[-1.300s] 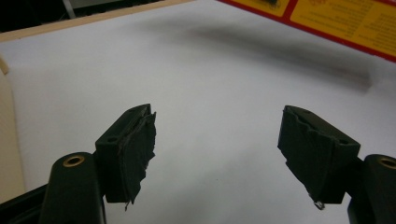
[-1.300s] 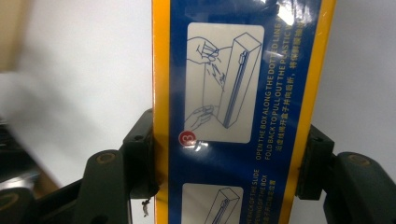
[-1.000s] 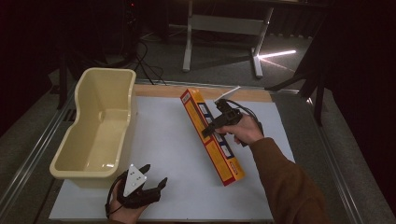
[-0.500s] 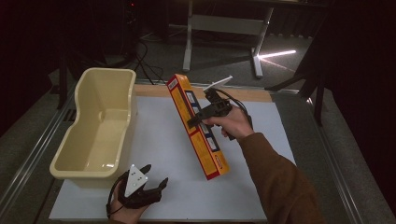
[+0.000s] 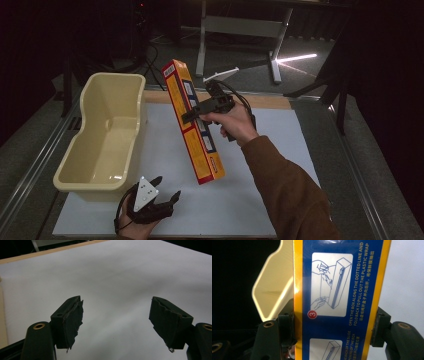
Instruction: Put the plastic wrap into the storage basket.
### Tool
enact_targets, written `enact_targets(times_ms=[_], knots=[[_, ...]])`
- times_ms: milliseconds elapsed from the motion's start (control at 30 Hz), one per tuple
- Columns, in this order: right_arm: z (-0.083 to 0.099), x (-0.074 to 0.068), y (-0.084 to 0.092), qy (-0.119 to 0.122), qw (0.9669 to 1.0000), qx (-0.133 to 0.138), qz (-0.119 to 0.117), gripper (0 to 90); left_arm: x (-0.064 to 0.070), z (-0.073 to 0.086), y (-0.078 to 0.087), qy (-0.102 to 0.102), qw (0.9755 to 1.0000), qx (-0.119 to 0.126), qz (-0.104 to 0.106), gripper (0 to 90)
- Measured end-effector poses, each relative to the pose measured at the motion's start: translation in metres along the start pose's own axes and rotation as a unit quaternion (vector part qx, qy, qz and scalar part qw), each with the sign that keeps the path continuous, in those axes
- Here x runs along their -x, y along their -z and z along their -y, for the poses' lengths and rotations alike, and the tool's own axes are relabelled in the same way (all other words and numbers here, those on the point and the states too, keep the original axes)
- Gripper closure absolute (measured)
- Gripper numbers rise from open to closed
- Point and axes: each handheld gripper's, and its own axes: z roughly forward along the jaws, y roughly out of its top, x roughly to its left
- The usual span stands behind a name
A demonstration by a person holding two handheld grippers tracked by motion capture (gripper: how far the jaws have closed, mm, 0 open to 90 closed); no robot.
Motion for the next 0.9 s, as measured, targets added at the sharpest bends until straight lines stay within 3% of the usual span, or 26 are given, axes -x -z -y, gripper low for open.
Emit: enact_targets(times_ms=[267,800,900], knots=[[-0.005,-0.007,0.003,-0.023,0.9989,0.025,-0.032,38.8,0.000,0.000,0.001,0.000,1.0000,0.004,-0.002,26.6],[-0.020,-0.024,-0.013,-0.044,0.9966,0.050,-0.048,38.8,0.003,0.000,-0.001,-0.001,1.0000,0.004,0.004,26.5],[-0.025,-0.027,-0.018,-0.059,0.9951,0.056,-0.055,38.8,0.003,0.000,-0.001,-0.003,1.0000,0.002,0.008,26.5]])
